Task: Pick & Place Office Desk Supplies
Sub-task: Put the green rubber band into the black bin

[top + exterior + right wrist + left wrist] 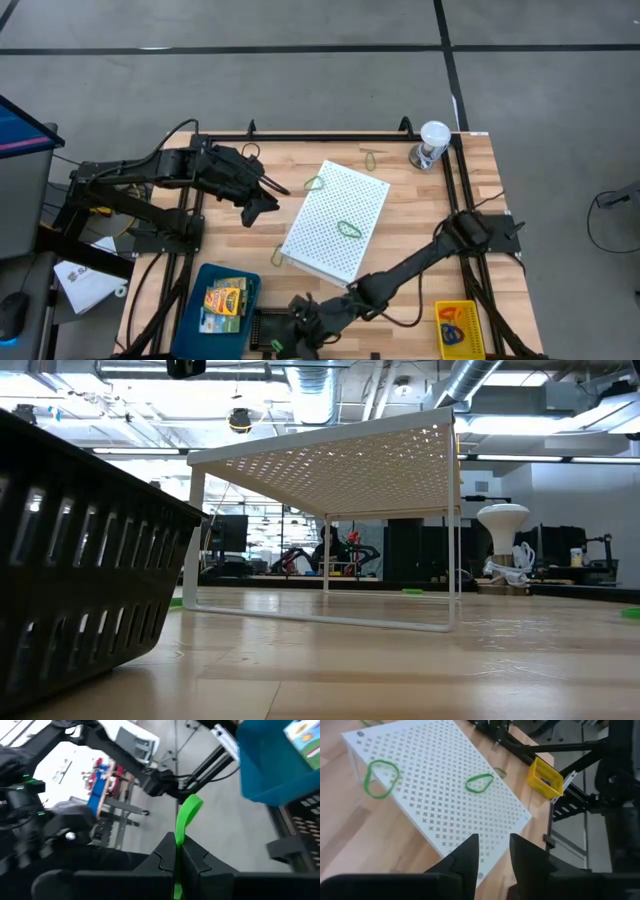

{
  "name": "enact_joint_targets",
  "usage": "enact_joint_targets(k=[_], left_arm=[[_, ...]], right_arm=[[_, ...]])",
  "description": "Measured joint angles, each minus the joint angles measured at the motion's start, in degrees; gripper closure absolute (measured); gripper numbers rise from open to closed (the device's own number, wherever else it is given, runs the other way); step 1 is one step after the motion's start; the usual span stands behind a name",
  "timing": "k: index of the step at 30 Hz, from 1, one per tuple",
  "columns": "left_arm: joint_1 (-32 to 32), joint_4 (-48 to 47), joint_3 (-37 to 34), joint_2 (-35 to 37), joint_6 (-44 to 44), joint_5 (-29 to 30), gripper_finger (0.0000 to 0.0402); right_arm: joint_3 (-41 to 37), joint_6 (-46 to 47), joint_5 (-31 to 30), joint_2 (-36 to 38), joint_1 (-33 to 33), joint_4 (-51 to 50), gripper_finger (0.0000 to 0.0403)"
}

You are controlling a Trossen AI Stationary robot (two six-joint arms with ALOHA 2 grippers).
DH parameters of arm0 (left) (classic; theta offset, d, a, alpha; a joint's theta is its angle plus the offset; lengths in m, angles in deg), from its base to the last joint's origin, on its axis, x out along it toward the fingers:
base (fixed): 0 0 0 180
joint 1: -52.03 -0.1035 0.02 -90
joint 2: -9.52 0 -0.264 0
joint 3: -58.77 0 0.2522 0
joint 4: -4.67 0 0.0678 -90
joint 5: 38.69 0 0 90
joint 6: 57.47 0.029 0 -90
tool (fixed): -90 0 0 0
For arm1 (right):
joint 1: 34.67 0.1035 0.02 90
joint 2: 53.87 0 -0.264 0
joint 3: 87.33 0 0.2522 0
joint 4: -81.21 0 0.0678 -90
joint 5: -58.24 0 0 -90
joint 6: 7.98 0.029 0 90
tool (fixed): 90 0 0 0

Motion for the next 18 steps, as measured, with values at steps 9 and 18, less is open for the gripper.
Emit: enact_joint_targets(k=[9, 18], left_arm=[[0.0, 0.4, 0.0, 0.8, 0.2, 0.5, 0.0297], [0.0, 0.2, 0.0, 2.4, 0.2, 0.5, 0.0297]], right_arm=[[2.2, 0.4, -7.1, -1.3, -0.7, -10.6, 0.0403], [2.2, 0.8, -9.7, -1.3, -0.9, -14.4, 0.0403]])
